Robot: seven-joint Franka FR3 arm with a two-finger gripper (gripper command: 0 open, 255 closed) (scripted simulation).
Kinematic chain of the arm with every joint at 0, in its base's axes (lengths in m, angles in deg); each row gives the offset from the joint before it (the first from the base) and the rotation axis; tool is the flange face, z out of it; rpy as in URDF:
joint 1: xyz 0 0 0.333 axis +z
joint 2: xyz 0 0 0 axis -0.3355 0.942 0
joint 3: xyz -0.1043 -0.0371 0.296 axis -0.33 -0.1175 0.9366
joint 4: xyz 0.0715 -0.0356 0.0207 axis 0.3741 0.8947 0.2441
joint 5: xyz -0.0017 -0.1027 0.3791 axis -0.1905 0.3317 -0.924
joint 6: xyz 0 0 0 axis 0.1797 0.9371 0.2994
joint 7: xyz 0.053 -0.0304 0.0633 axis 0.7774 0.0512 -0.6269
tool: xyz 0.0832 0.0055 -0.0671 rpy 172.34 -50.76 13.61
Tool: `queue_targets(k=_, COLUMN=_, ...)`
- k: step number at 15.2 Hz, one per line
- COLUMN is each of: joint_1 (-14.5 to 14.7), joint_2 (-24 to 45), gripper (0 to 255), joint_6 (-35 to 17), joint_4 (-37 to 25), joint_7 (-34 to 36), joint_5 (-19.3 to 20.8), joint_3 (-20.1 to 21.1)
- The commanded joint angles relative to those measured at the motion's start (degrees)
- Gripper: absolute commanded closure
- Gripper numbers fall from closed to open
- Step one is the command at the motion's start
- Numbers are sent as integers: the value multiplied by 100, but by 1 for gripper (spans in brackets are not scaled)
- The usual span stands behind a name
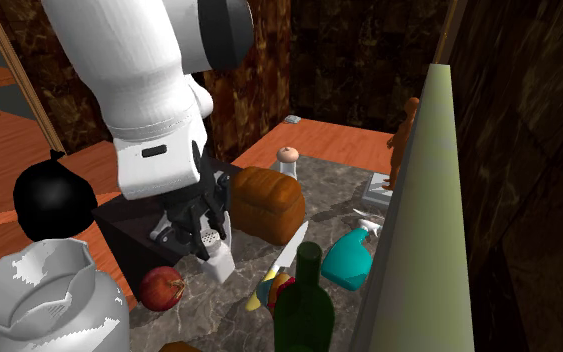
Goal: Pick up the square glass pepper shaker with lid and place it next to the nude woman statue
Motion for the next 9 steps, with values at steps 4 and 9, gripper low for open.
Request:
queue_targets(k=4, joint_1=5, joint_2=-73, gripper=255, joint_6=368, joint_4=-311, joint_7=79, joint_5=59, joint_3=2)
queue_targets(k=9, joint_1=5, joint_2=-108, gripper=255, joint_6=741, joint_4=-658, joint_7=138, joint_5=91, joint_3=1)
